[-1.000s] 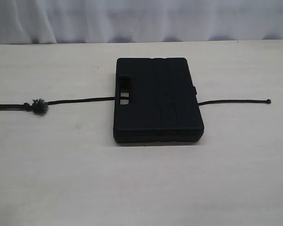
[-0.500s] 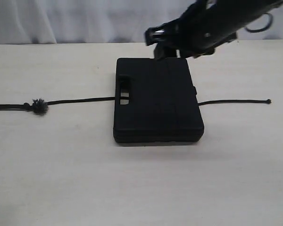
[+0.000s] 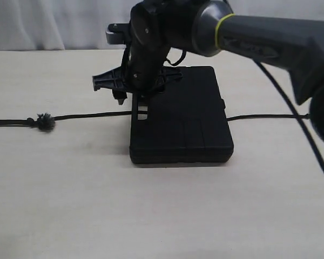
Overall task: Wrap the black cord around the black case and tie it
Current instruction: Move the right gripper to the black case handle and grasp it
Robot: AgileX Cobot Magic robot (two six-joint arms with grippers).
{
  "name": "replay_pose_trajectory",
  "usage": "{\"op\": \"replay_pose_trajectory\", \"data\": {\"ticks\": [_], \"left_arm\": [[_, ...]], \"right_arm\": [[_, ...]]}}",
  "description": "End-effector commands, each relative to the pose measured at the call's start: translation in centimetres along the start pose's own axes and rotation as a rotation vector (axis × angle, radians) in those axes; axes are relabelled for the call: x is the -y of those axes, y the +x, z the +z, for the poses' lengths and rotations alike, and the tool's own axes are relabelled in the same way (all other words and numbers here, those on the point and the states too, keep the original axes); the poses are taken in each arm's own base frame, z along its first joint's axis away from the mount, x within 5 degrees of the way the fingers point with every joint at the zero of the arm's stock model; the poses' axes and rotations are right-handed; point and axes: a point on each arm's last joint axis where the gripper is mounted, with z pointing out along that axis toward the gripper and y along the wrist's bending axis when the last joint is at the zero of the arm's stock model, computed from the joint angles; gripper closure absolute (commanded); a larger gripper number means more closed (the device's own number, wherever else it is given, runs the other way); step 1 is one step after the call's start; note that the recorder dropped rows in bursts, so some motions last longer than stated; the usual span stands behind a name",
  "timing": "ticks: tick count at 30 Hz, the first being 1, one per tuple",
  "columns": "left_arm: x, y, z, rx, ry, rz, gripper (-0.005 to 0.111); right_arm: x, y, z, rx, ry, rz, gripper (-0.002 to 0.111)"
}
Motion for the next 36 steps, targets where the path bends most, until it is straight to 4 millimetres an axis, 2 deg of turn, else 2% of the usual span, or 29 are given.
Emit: {"op": "replay_pose_trajectory", "data": {"ticks": [1, 8, 18, 23, 30, 36], "left_arm": [[0.0, -0.1, 0.0, 0.017, 0.004, -0.007, 0.107], [0.0, -0.1, 0.0, 0.017, 0.004, -0.007, 0.107], [0.0, -0.1, 0.0, 0.017, 0.004, -0.007, 0.107], [0.0, -0.1, 0.0, 0.017, 0.004, -0.007, 0.107], [0.0, -0.1, 0.0, 0.017, 0.004, -0.007, 0.107], [0.0, -0.1, 0.0, 0.017, 0.004, -0.007, 0.107]], "right_arm": [[-0.2, 0.0, 2.5, -0.006, -0.002, 0.008, 0.053], [-0.3, -0.1, 4.3, 0.009, -0.006, 0.018, 0.053], [0.0, 0.1, 5.9, 0.022, 0.024, 0.012, 0.053], [0.1, 0.6, 7.4, 0.008, 0.029, 0.009, 0.058], [0.1, 0.6, 7.5, 0.005, 0.031, 0.009, 0.065], [0.1, 0.6, 7.5, 0.005, 0.031, 0.009, 0.066]]}}
